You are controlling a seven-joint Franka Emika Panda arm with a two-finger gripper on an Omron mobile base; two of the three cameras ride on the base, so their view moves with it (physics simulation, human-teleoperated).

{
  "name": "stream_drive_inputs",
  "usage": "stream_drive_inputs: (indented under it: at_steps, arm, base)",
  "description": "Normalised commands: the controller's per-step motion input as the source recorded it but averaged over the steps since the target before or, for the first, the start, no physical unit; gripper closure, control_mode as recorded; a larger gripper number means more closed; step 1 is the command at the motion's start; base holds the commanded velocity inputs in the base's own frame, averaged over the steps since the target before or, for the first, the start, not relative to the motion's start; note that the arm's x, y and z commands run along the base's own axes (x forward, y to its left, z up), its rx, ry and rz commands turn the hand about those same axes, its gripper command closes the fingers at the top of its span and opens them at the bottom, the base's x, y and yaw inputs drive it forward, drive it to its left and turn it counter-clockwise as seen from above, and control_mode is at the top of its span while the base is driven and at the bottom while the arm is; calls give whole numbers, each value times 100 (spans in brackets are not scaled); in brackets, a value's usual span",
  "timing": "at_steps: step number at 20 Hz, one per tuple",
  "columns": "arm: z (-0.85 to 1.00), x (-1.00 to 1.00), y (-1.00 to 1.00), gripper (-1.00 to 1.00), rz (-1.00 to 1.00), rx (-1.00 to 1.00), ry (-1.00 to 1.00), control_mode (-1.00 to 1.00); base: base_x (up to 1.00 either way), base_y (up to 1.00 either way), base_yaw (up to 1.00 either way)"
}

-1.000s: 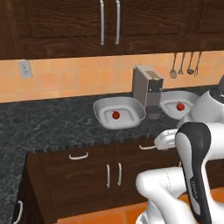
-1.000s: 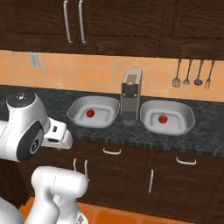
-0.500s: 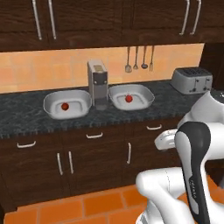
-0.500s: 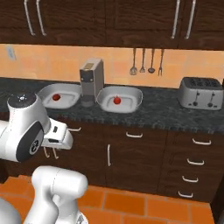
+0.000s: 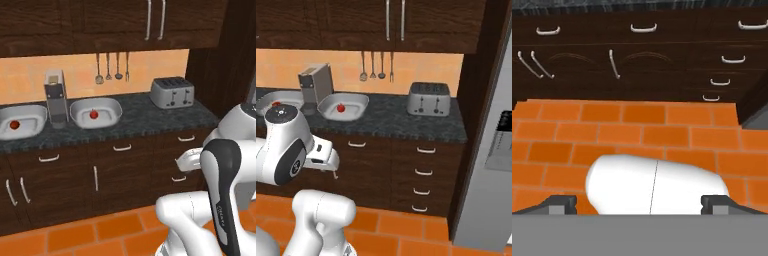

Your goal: Place one tomato and one fish in each tupperware on the nearby counter, to pack two identical lunches.

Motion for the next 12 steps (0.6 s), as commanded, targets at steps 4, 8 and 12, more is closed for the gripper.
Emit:
stream_drive_inputs:
  at_steps: [4, 8, 12]
  arm:
    - [0, 0, 0, -100, 0, 0, 0, 100]
    - [0, 0, 0, -100, 0, 0, 0, 100]
    - [0, 0, 0, -100, 0, 0, 0, 100]
  base:
    - [0, -100, 0]
    - [0, -100, 0]
    - [0, -100, 0]
